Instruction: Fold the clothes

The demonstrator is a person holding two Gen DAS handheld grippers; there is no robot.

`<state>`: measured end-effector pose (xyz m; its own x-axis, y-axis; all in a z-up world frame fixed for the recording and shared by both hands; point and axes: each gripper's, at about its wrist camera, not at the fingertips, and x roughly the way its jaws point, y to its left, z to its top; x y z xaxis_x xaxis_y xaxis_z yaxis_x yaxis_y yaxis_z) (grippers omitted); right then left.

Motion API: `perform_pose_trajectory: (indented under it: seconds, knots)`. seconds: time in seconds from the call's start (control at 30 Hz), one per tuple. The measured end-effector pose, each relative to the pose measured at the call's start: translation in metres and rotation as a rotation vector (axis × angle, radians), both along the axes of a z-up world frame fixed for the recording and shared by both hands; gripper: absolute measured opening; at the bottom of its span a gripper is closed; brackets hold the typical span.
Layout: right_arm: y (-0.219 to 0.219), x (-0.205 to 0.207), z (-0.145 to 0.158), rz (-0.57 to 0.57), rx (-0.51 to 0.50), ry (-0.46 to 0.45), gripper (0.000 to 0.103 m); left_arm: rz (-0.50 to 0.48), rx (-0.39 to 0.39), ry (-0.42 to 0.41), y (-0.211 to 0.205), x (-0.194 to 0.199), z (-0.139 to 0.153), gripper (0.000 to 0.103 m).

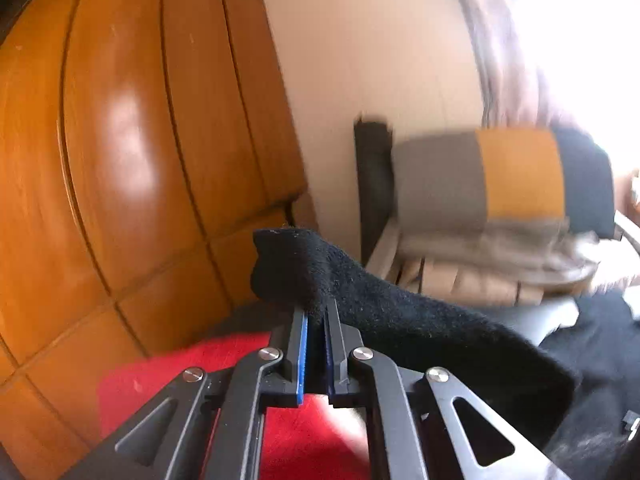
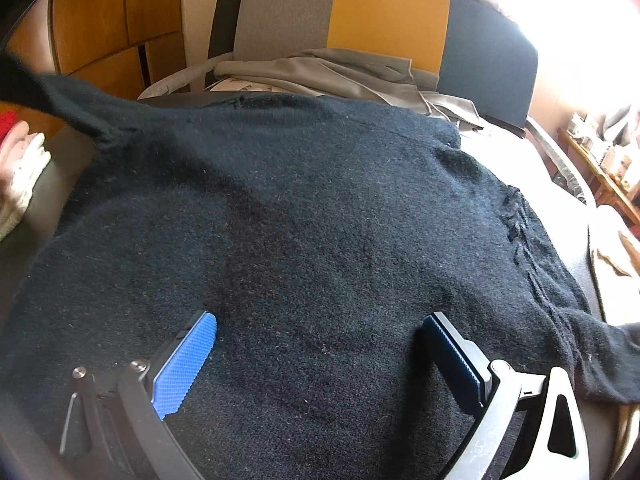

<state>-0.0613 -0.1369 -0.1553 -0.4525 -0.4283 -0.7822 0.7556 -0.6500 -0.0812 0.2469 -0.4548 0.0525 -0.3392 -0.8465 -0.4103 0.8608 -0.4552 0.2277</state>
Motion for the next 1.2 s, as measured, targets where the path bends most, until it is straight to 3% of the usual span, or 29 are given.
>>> perform_pose_trajectory:
  seconds: [0.1, 0.2, 0.33, 0.43, 0.5, 0.6, 0.73, 0.87, 1.03, 1.1, 1.13, 1.2]
  knots:
    - [0.001, -0.001, 0.0, -0.001, 0.001, -0.001, 0.103, 0.09, 0.159, -0.066, -0.031, 0.021, -0.027, 0.01]
    - [0.002, -0.002, 0.0, 0.0, -0.002, -0.006, 0.103, 0.187, 0.262, 0.032, -0.039, 0.046, -0.04, 0.011]
    - [0.003, -0.004, -0.001, 0.003, -0.006, -0.014, 0.103, 0.212, 0.178, 0.222, -0.009, 0.06, -0.011, 0.016]
    - [0.003, -0.006, -0.001, 0.004, -0.009, -0.02, 0.103, 0.029, 0.174, 0.276, 0.016, 0.002, -0.001, 0.02]
    - [0.004, -0.007, -0.001, 0.005, -0.01, -0.028, 0.103, -0.111, 0.202, 0.247, 0.034, -0.045, -0.007, 0.02]
    - [0.006, -0.017, 0.009, 0.032, -0.043, -0.074, 0.103, -0.324, 0.263, 0.138, 0.06, -0.143, -0.034, 0.02]
    - [0.011, -0.045, 0.036, 0.067, -0.123, -0.13, 0.099, -0.532, 0.243, -0.055, 0.099, -0.253, -0.085, 0.021]
    - [0.011, -0.098, 0.058, 0.054, -0.218, -0.166, 0.098, -0.57, 0.261, -0.146, 0.106, -0.308, -0.125, 0.021]
    - [-0.021, -0.152, 0.032, 0.025, -0.082, -0.124, 0.098, -0.494, 0.329, -0.252, 0.088, -0.32, -0.179, 0.021]
    - [-0.033, -0.166, 0.015, 0.01, -0.051, -0.131, 0.096, -0.457, 0.376, -0.241, 0.074, -0.308, -0.195, 0.023]
    - [-0.039, -0.169, 0.005, 0.004, -0.037, -0.133, 0.098, -0.455, 0.401, -0.187, 0.066, -0.298, -0.198, 0.025]
    - [-0.049, -0.169, 0.001, 0.003, -0.056, -0.092, 0.102, -0.4, 0.431, -0.163, 0.052, -0.287, -0.197, 0.025]
